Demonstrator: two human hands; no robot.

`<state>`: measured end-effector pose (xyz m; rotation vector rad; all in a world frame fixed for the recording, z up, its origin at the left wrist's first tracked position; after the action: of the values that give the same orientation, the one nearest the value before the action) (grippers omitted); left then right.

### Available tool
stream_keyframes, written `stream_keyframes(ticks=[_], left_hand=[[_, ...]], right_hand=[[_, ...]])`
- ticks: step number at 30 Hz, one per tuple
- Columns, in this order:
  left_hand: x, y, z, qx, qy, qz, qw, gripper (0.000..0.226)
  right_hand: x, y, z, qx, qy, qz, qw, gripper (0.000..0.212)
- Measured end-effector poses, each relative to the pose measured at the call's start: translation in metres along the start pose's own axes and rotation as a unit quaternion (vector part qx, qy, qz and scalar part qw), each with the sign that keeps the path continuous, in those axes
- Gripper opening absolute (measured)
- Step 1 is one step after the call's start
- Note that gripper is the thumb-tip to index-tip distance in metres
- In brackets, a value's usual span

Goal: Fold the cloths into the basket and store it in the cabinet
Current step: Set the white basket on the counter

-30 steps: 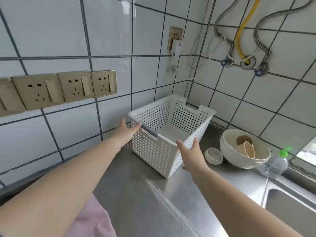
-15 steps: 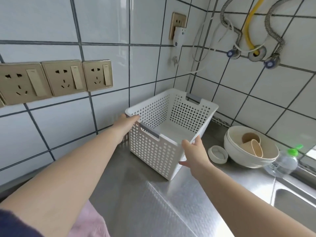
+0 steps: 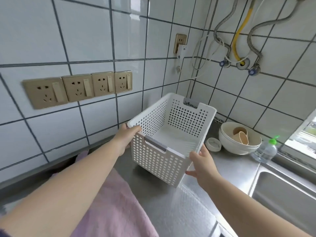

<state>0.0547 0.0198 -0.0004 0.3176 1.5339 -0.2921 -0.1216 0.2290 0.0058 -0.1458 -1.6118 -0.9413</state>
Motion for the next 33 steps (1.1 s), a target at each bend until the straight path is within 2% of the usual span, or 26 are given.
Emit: stream_keyframes(ticks=[3, 6, 11, 14, 16, 21, 25, 28, 33], left_hand=[[-0.013, 0.057, 0.032, -0.035, -0.002, -0.016, 0.999, 0.016], [-0.019, 0.115, 0.06, -0.075, -0.011, -0.022, 0.997, 0.026], [-0.03, 0.24, 0.11, -0.106, -0.009, -0.042, 0.993, 0.027], [-0.037, 0.309, 0.142, -0.15, -0.01, -0.055, 0.987, 0.026], [-0.037, 0.351, 0.164, -0.173, -0.013, -0.05, 0.984, 0.029], [-0.029, 0.446, 0.232, -0.248, -0.017, -0.046, 0.967, 0.04], [-0.015, 0.501, 0.285, -0.306, -0.008, -0.042, 0.951, 0.037], [-0.008, 0.539, 0.32, -0.328, -0.014, -0.032, 0.944, 0.038], [0.006, 0.589, 0.36, -0.381, 0.002, -0.012, 0.924, 0.039]], right_hand=[[-0.01, 0.056, -0.003, 0.028, 0.012, 0.021, 0.999, 0.057], [-0.02, 0.106, -0.007, 0.057, 0.045, 0.043, 0.996, 0.061], [-0.053, 0.199, -0.014, 0.112, 0.084, 0.063, 0.988, 0.059], [-0.071, 0.237, -0.027, 0.144, 0.109, 0.069, 0.981, 0.057], [-0.084, 0.255, -0.04, 0.163, 0.123, 0.071, 0.976, 0.063], [-0.11, 0.296, -0.102, 0.243, 0.15, 0.07, 0.956, 0.067], [-0.125, 0.331, -0.156, 0.312, 0.192, 0.083, 0.927, 0.075], [-0.135, 0.347, -0.197, 0.34, 0.23, 0.103, 0.906, 0.072], [-0.165, 0.358, -0.256, 0.371, 0.251, 0.034, 0.894, 0.064]])
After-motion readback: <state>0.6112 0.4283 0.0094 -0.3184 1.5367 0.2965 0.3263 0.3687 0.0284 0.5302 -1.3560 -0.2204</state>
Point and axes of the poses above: each hand's wrist, its own y-axis away from the middle knuckle, its own z-axis out of the back of the hand, x = y × z, the point moved 6 cm from there along -y, towards the middle knuckle, and after that the axes turned 14 degrees about -z, right-handed, at the moved point
